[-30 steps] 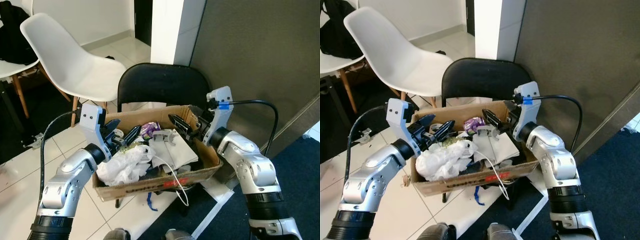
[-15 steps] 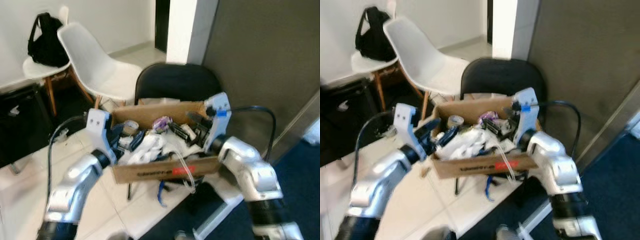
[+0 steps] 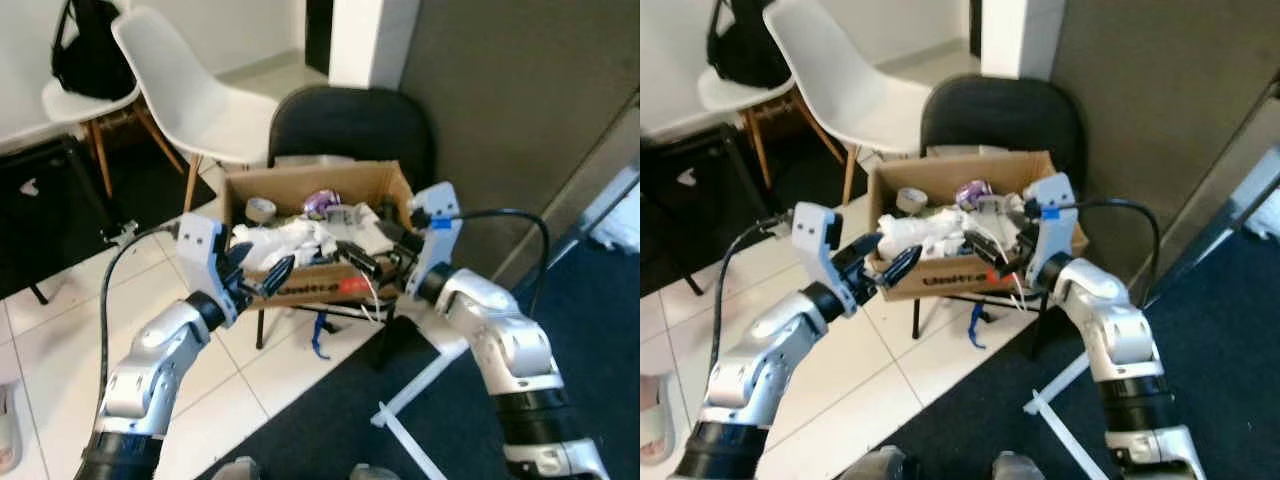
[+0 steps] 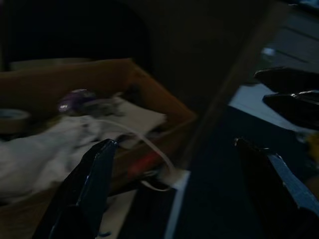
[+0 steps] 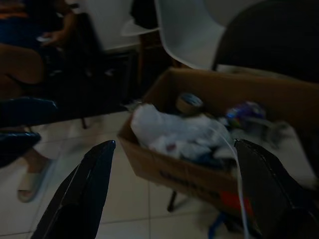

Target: Picking trash to rubbish bin

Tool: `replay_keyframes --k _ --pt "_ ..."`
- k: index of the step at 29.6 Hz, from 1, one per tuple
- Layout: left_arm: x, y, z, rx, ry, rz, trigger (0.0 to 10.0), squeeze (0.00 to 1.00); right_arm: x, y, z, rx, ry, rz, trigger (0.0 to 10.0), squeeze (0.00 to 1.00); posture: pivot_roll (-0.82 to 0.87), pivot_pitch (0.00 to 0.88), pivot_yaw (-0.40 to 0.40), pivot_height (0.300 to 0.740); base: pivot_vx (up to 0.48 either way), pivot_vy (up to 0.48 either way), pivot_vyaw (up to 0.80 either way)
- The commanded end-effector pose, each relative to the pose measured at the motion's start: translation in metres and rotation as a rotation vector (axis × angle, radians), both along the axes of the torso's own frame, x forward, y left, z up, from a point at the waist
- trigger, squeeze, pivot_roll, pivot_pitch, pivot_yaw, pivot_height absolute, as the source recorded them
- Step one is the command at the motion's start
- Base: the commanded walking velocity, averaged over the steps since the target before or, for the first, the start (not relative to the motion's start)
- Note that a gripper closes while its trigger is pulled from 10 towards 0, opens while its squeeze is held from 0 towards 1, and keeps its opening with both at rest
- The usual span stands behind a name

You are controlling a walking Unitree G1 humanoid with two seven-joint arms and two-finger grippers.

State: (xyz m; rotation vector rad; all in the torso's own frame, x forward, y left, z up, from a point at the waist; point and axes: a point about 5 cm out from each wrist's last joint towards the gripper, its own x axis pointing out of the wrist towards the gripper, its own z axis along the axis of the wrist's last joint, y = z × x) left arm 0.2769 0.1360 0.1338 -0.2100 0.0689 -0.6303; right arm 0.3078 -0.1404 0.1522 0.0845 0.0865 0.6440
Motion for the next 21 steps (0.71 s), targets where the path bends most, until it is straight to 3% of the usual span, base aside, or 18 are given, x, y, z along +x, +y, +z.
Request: replay_keyframes --k 1,21 --pt "-0.001 0.002 -0.003 0.014 0.004 0.002 10.0 0.0 0.0 0.003 -0.002 0.002 -0.002 0.005 10.0 0.0 -0.05 0.0 -0.027 0.74 -0.349 0.0 0.0" --pt "0.002 -0.009 -0.002 -0.002 -0.004 -0.018 10.0 0.0 0.0 -0.001 -0.003 0.011 -0.011 -0.015 10.0 0.0 -0.06 0.0 -0.025 0.74 -0.347 0.0 0.0"
